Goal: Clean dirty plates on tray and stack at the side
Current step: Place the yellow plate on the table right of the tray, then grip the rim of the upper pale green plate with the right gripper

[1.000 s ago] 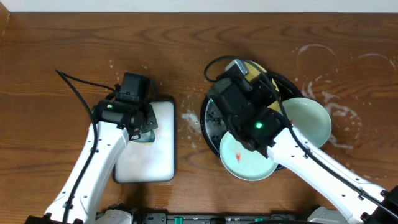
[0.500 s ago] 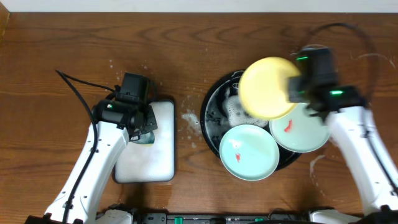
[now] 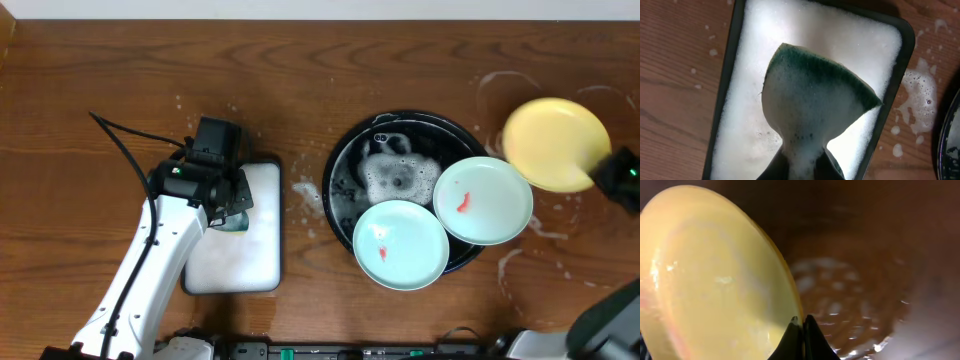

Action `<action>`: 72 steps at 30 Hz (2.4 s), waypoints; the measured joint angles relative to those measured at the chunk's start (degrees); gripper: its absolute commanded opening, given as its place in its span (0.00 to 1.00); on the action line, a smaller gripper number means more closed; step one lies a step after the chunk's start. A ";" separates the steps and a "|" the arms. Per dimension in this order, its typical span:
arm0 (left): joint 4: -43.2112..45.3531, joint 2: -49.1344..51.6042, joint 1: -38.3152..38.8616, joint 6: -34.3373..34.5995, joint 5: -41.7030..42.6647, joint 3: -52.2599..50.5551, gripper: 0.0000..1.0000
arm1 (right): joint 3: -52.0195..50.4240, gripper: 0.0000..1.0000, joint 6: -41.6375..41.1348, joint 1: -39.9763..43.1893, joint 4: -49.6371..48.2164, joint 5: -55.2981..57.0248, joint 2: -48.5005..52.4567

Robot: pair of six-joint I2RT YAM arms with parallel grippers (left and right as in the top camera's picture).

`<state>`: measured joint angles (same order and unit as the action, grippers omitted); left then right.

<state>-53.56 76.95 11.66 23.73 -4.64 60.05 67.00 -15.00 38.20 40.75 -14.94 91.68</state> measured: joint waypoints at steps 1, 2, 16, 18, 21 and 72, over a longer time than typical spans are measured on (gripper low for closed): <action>0.00 -0.02 0.00 0.00 -0.02 0.00 0.07 | -0.33 0.01 -0.79 1.92 -0.39 -0.11 2.01; 0.00 -0.02 0.00 0.00 0.00 0.00 0.07 | -0.57 0.01 -1.40 3.56 -0.83 -0.26 3.87; -0.02 -0.02 0.00 0.00 0.00 0.00 0.08 | -1.57 0.49 -1.09 8.57 -4.87 -7.54 6.99; 0.00 -0.02 0.00 0.00 0.02 0.00 0.07 | -1.57 0.51 -0.26 6.36 -4.79 -9.18 3.76; 0.00 -0.02 0.00 0.00 0.00 0.00 0.07 | -1.46 0.52 1.49 0.42 -1.75 -10.45 -2.32; -0.63 -0.02 0.00 0.00 0.00 0.00 0.07 | -20.13 0.38 -0.66 -25.92 -11.56 19.41 -8.02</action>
<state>-54.19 76.93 11.66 23.73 -4.64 60.05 46.87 -15.66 12.27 29.19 4.47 83.66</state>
